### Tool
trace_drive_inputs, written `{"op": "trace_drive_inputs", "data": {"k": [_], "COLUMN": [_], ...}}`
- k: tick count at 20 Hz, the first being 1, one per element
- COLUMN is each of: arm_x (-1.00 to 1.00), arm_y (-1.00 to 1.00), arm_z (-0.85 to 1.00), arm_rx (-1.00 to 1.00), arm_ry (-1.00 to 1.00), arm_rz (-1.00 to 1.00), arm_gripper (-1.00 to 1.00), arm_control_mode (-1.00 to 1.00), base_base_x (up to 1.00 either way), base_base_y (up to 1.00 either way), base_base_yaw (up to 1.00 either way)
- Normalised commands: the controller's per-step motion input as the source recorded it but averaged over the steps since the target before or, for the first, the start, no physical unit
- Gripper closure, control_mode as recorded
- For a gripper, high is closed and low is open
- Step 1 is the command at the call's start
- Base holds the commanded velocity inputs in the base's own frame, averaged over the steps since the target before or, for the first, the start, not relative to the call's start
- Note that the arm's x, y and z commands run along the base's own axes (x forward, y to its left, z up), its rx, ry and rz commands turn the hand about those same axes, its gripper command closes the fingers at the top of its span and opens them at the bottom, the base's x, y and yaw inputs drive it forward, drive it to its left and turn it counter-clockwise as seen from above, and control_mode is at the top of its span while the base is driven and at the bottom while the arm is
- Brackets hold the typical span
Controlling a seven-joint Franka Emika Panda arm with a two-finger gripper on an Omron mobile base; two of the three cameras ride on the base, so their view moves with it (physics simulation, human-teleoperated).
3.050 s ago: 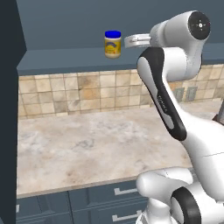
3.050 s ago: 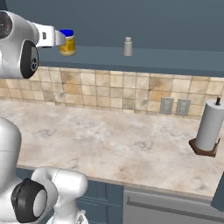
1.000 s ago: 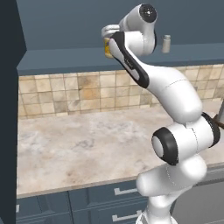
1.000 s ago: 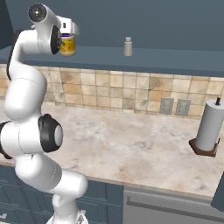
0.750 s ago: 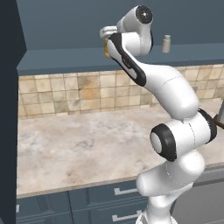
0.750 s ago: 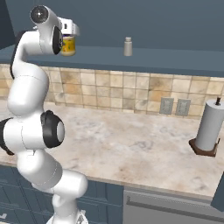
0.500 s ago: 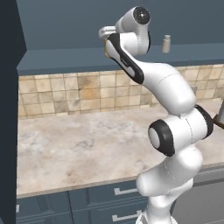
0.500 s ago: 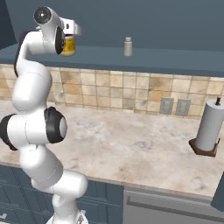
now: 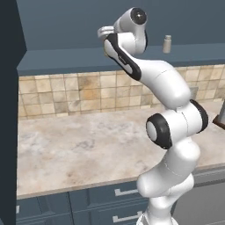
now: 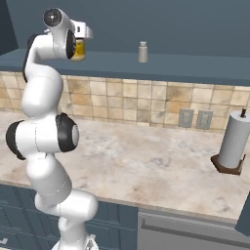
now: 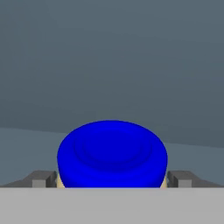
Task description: Move the mayonnaise and shaker from the cabinet to the dining counter.
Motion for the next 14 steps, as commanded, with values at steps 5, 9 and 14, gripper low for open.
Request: {"op": "trace_drive_inputs", "data": {"k": [5,9,14], "arm_x": [0.06,0.0,0.0], "arm_y": [0.12,0.0,0.0], "arm_z": [-0.04,-0.05,-0.09], "arm_rx": [0.0,0.0,0.0], "arm_ry": [0.0,-0.02,0.0], "arm_rz": [0.0,0.0,0.0], "arm_gripper": [1.0,1.0,1.0], "arm_control_mode": [-1.0,-1.0,-1.0], "base_base_x": [0.0,0.0,0.0], "base_base_y": [0.0,0.0,0.0], "base_base_yaw": [0.0,0.0,0.0]}}
